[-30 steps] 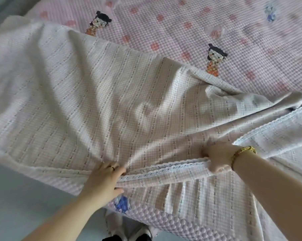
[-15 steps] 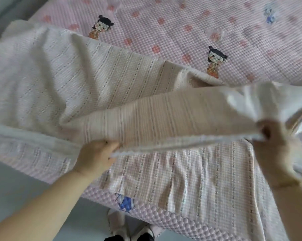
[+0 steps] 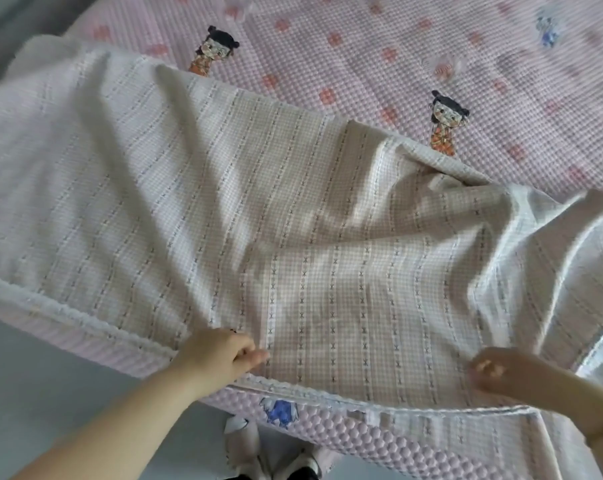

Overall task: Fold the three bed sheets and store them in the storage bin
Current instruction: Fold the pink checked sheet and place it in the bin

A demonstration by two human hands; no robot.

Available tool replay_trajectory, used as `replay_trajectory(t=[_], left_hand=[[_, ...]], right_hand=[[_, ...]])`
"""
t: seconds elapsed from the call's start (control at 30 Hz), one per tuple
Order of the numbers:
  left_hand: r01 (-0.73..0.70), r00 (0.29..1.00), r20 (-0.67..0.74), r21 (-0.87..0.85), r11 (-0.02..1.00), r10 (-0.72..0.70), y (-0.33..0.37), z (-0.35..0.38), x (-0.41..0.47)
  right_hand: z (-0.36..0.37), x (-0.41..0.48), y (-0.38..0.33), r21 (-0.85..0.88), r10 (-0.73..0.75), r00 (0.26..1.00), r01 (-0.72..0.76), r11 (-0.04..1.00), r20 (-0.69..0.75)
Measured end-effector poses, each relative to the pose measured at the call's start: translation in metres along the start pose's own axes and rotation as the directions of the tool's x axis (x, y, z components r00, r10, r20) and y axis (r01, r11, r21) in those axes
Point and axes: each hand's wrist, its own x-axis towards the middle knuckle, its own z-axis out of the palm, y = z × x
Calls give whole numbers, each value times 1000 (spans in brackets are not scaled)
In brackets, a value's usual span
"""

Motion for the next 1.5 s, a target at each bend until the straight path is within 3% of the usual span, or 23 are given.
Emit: replay_trajectory(t=[0.03, 0.1, 0.17, 0.23, 0.33, 0.47, 0.53, 0.63, 0.73, 0.8, 0.87, 0.97, 1.07, 1.2, 1.33, 1.5], left_hand=[[20, 978, -207, -32, 999, -26, -9, 1, 3], [103, 849, -512, -82, 991, -131, -24, 3, 7], [290, 758, -549, -201, 936, -352, -37, 11, 16], [408, 681, -530, -298, 863, -505, -49, 22, 24], [462, 644, -521, -319, 828, -560, -59, 36, 34], [461, 502, -635, -378, 803, -587, -70, 35, 48], [462, 427, -633, -460, 758, -645, -81, 30, 56], [489, 362, -593, -536, 688, -719, -99, 24, 66], [569, 296, -605, -509, 645, -739, -111, 27, 74], [659, 252, -608, -461, 594, -753, -111, 32, 81], [705, 220, -593, -452, 547, -774, -113, 37, 87], [714, 205, -601, -447, 538, -772, -114, 40, 94], [712, 210, -642, -417, 565, -738, -116, 40, 94], [693, 220, -647, -424, 584, -730, -115, 37, 93], [651, 278, -572, -479, 589, -772, -107, 27, 88], [642, 381, -430, -514, 569, -818, -97, 4, 76]], right_hand=[[-10, 5, -16, 88, -36, 994, 45, 995, -102], [-32, 26, -59, 119, -106, 914, 164, 979, -391], [-54, 56, -112, 10, -155, 782, 202, 979, -604], [-74, 91, -160, -77, -216, 681, 229, 970, -700], [-101, 157, -212, -194, -319, 624, 262, 945, -713], [-117, 230, -271, -202, -311, 750, 237, 950, -584], [-105, 255, -288, -318, -411, 745, 276, 907, -525], [-101, 275, -303, -451, -546, 636, 326, 831, -545], [-145, 281, -306, -530, -628, 457, 338, 778, -630], [-170, 288, -303, -607, -683, 398, 316, 729, -613], [-165, 303, -306, -648, -700, 463, 298, 701, -544], [-138, 321, -315, -490, -506, 604, 210, 846, -616], [-131, 319, -315, -422, -433, 586, 165, 892, -685], [-127, 275, -284, -535, -547, 581, 214, 817, -603], [-99, 210, -193, -562, -493, 682, 144, 814, -540], [-66, 126, -45, -317, -138, 764, -92, 944, -631]])
